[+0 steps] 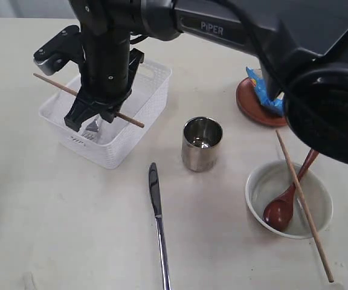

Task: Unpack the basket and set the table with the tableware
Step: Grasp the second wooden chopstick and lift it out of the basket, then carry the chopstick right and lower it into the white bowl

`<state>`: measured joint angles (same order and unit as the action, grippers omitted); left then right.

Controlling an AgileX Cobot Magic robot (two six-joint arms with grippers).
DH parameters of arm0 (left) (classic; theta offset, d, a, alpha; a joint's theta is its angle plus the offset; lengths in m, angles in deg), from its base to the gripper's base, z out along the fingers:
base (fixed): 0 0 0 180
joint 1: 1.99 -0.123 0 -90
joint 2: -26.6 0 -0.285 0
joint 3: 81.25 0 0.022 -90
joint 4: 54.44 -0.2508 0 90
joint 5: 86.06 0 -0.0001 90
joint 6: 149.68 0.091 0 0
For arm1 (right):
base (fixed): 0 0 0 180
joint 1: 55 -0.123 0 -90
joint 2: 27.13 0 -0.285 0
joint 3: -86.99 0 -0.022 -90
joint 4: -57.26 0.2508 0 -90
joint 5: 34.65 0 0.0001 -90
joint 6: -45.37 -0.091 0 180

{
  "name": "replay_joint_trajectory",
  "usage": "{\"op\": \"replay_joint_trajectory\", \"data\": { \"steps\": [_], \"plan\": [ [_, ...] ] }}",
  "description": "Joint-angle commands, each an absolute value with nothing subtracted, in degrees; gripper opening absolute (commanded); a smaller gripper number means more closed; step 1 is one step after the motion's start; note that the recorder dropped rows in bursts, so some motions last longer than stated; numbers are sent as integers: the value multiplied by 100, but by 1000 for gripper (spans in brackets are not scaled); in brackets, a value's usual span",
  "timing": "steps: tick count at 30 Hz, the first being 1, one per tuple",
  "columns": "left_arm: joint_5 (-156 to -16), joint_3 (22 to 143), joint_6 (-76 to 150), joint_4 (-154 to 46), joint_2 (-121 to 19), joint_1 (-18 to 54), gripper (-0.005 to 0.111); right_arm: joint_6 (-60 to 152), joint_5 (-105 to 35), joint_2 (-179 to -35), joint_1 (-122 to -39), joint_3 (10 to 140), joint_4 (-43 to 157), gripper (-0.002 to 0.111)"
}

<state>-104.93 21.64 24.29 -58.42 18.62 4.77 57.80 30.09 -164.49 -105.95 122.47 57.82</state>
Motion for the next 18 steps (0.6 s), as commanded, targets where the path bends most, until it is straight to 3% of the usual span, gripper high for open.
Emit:
{"op": "replay_joint_trajectory", "data": {
  "steps": [1,9,18],
  "plan": [
    [-10466,2153,2433,-5868,1882,519,0,5770,3181,-16167,-10578,12307,5726,0],
    [-10466,2153,2433,-5868,1882,519,0,4999,3531,-15221,-10158,11995,5726,0],
    [-10466,2153,2433,-5868,1882,519,0,4339,2836,-13092,-9404,9440,6212,0]
  ]
}}
